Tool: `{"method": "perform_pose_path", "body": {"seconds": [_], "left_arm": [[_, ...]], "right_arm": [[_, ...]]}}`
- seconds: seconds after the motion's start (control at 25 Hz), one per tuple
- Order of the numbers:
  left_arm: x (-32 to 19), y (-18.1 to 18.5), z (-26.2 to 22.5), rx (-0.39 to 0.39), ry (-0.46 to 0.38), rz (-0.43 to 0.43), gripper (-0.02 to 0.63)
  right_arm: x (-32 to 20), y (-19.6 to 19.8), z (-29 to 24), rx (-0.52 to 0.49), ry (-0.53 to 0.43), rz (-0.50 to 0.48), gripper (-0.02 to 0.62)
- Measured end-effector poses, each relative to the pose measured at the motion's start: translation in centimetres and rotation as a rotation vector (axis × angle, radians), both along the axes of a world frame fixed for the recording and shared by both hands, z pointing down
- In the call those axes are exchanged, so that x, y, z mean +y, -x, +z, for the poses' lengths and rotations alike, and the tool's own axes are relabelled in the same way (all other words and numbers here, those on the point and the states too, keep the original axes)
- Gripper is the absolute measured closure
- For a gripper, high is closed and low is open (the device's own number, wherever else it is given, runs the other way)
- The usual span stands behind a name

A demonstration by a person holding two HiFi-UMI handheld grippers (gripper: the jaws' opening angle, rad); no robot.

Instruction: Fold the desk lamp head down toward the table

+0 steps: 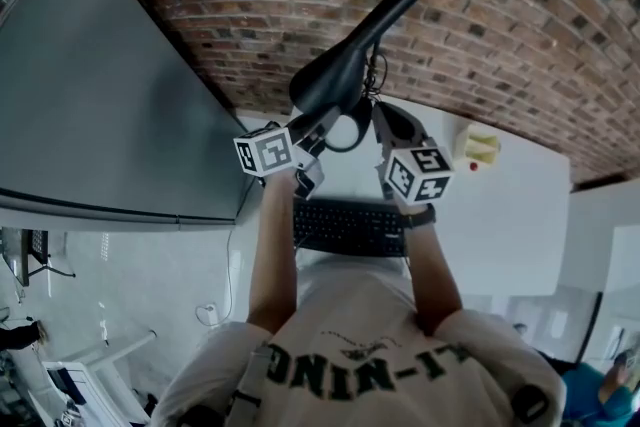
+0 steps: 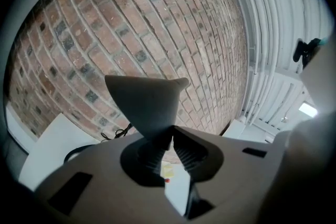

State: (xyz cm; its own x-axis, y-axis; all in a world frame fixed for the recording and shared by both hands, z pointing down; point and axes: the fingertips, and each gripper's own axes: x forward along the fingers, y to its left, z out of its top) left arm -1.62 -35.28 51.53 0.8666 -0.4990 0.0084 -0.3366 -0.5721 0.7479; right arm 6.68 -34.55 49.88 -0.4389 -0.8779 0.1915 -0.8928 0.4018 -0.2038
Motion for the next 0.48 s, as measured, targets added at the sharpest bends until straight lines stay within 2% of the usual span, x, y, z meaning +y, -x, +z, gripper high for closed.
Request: {"method": "perform_pose_path", "body": {"seconds": [0.48], "left_arm": [[-0.4,-1.3,0.9,0.088,0.03,0.044,0.563]], "right_arm": [[-0.4,-0.7,0.7,-0.01,0.016,0.015,0.592]]}}
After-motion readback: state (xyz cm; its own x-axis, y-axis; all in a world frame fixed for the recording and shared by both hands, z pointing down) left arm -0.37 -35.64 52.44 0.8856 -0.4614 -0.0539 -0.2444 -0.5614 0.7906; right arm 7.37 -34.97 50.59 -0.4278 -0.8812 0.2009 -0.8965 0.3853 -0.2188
